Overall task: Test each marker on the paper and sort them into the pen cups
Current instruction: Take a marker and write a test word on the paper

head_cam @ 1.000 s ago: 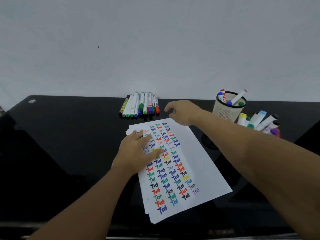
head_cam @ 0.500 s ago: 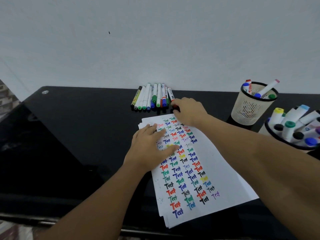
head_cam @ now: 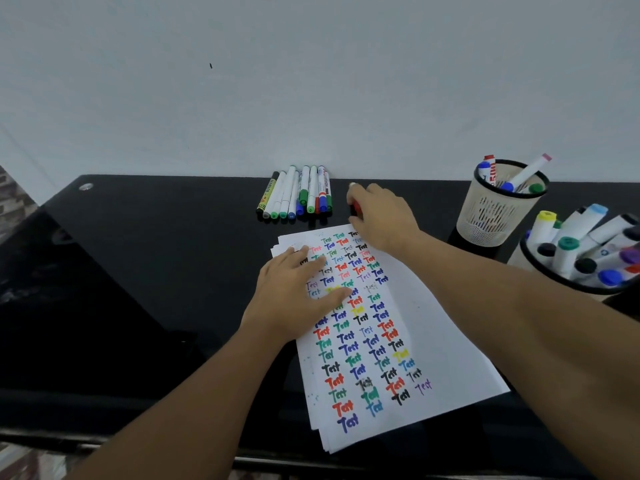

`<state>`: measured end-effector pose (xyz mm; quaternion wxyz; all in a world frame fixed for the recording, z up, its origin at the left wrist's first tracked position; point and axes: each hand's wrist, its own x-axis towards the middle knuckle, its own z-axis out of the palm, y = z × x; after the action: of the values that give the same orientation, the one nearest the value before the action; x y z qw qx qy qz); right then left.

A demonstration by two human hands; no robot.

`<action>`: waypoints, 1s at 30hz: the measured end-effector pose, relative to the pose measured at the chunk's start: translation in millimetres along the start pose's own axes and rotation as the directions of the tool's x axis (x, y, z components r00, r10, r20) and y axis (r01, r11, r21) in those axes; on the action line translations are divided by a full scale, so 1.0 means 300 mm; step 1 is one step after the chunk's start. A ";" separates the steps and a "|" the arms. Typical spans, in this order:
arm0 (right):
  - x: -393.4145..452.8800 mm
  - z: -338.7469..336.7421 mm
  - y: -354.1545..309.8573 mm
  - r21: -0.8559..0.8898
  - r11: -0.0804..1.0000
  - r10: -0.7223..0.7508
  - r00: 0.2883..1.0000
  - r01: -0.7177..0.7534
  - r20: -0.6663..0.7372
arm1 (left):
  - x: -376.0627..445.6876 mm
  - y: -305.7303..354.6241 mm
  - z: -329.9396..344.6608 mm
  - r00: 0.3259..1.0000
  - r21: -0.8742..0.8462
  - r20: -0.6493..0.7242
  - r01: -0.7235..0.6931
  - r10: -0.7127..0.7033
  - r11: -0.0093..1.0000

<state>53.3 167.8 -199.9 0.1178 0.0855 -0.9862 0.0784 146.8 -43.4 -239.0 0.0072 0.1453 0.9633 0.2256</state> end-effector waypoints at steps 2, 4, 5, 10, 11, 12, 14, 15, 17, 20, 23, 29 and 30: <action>-0.020 -0.020 0.000 0.023 0.999 -0.034 0.990 0.038 -0.139 | 0.002 0.002 -0.001 1.000 0.002 -0.004 -0.001 0.001 1.000; -0.044 -0.046 -0.002 0.096 0.993 -0.041 0.965 0.068 -0.260 | 0.002 0.002 0.000 1.000 0.006 -0.011 -0.005 0.005 1.000; -0.059 -0.059 -0.004 0.145 0.987 -0.028 0.954 0.074 -0.298 | 0.001 0.001 0.002 1.000 0.005 -0.014 -0.006 0.006 1.000; -0.158 -0.091 0.002 0.087 0.989 -0.071 0.887 0.124 -0.457 | 0.001 0.007 -0.003 1.000 0.009 -0.014 0.001 -0.001 1.000; -0.179 -0.103 0.002 0.080 0.986 -0.093 0.881 0.146 -0.463 | 0.001 0.009 -0.004 1.000 0.011 -0.017 -0.002 0.002 1.000; -0.200 -0.118 0.001 0.091 0.980 -0.119 0.888 0.177 -0.445 | 0.000 0.010 -0.005 1.000 0.011 -0.024 -0.007 0.007 1.000; -0.238 -0.147 -0.007 0.100 0.973 -0.166 0.932 0.208 -0.323 | -0.003 0.012 -0.006 0.999 0.003 -0.038 -0.013 0.013 1.000; -0.253 -0.154 -0.012 0.074 0.977 -0.179 0.955 0.202 -0.238 | -0.005 0.012 -0.006 0.999 0.002 -0.041 -0.012 0.012 1.000; -0.282 -0.156 -0.021 0.032 0.983 -0.174 0.979 0.178 -0.102 | -0.008 0.012 -0.006 0.999 0.004 -0.052 -0.015 0.016 1.000; -0.323 -0.130 -0.027 0.125 0.987 -0.113 0.991 0.104 0.067 | -0.013 0.016 -0.009 0.996 -0.006 -0.086 -0.034 0.033 0.999; -0.348 -0.106 -0.028 0.150 0.985 -0.112 0.976 0.084 0.189 | -0.022 0.026 -0.014 0.991 -0.011 -0.117 -0.069 0.068 0.998; -0.352 -0.101 -0.033 -0.018 0.975 -0.208 0.935 0.222 0.287 | -0.029 0.027 -0.015 0.973 0.001 -0.164 -0.164 0.162 0.987; -0.355 -0.103 -0.038 -0.030 0.972 -0.214 0.931 0.233 0.295 | -0.030 0.025 -0.014 0.967 0.007 -0.175 -0.186 0.184 0.983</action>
<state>164.1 177.9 -194.9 -0.0173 0.2037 -0.9787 0.0191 157.2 -41.2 -232.4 -0.0978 0.2140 0.9413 0.2419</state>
